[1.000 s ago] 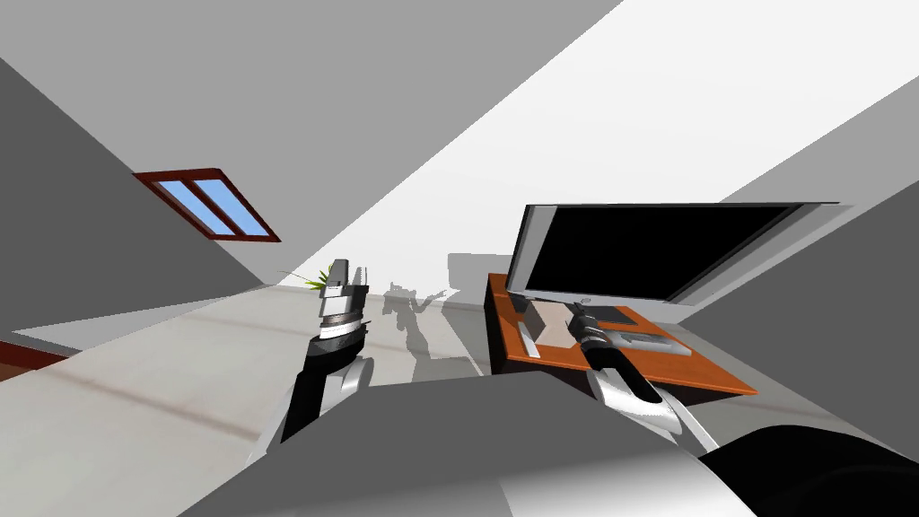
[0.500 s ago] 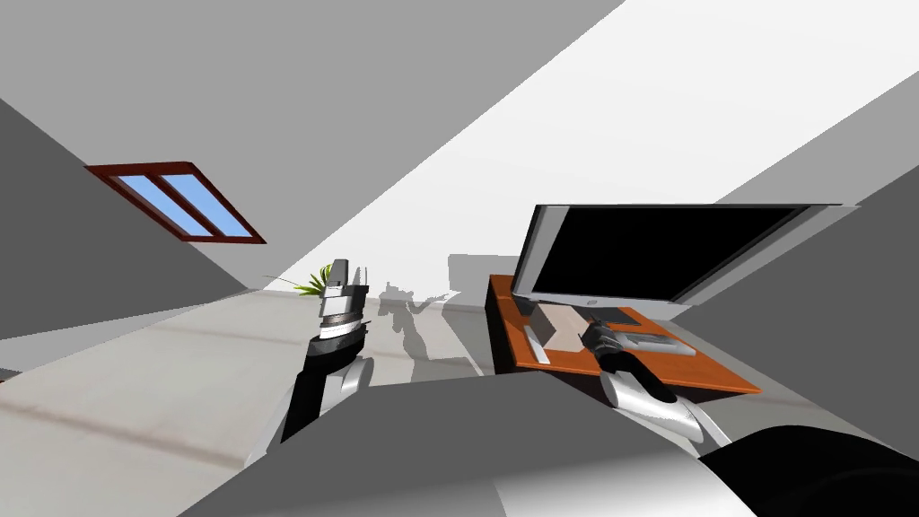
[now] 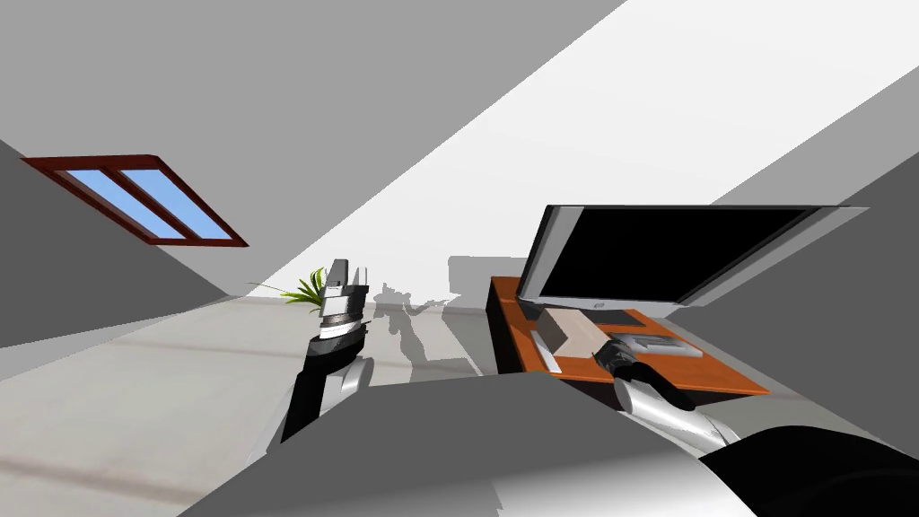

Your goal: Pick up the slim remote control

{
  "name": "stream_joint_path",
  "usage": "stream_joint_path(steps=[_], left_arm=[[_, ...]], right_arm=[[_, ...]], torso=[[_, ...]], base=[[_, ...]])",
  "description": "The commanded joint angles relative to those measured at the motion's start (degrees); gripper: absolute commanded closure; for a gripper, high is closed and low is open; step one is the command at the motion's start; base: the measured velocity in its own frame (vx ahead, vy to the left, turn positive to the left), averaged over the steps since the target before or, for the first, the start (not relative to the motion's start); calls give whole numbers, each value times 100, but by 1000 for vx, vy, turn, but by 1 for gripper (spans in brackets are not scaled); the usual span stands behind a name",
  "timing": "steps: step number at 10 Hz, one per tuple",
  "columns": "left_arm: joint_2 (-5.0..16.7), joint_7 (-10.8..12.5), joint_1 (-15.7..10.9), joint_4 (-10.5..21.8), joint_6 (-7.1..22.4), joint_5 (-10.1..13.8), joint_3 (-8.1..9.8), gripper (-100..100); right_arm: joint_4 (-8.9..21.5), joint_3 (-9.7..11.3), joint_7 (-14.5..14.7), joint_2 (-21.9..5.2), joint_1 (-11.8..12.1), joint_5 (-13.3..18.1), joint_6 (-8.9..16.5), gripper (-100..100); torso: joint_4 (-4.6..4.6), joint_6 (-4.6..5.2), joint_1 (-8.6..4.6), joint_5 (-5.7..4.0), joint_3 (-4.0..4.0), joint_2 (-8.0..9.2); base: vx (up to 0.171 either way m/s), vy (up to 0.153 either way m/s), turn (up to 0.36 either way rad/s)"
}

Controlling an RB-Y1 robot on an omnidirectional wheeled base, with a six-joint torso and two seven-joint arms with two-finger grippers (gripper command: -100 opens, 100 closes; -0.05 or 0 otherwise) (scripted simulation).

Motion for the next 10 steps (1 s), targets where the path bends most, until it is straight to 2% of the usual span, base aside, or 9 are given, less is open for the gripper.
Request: stream_joint_path(steps=[1,2,3,4,5,6,8,9,10], left_arm=[[0,0,0,0,0,0,0,0],[0,0,0,0,0,0,0,0],[0,0,0,0,0,0,0,0],[0,0,0,0,0,0,0,0],[0,0,0,0,0,0,0,0],[0,0,0,0,0,0,0,0],[0,0,0,0,0,0,0,0],[0,0,0,0,0,0,0,0],[0,0,0,0,0,0,0,0]], right_arm=[[108,-66,-80,9,-10,-46,198,-100],[376,-200,-218,-18,-63,-161,368,-100],[376,-200,-218,-18,-63,-161,465,-100],[643,-325,-347,-39,-120,-277,651,-100],[656,-325,-347,-39,-120,-277,729,-100],[927,-443,-469,-55,-181,-392,931,-100],[1154,-554,-581,-65,-245,-507,1224,-100],[1238,-554,-581,-65,-245,-507,1242,-100],[1524,-657,-686,-73,-310,-620,1467,-100]], torso=[[0,0,0,0,0,0],[1,-1,-2,0,3,6],[0,0,2,0,0,-1],[0,-2,3,1,0,1],[0,-1,-2,0,-1,-2],[0,-2,-2,0,1,3],[1,-2,-3,0,2,3],[-1,-2,0,0,-3,-5],[-1,-3,-5,-1,-2,-1]], base=[[76,41,-29],[101,53,-59],[89,57,-26],[98,46,-42],[82,38,-24],[82,42,-41],[101,45,-28],[92,34,-20],[92,22,-18]])
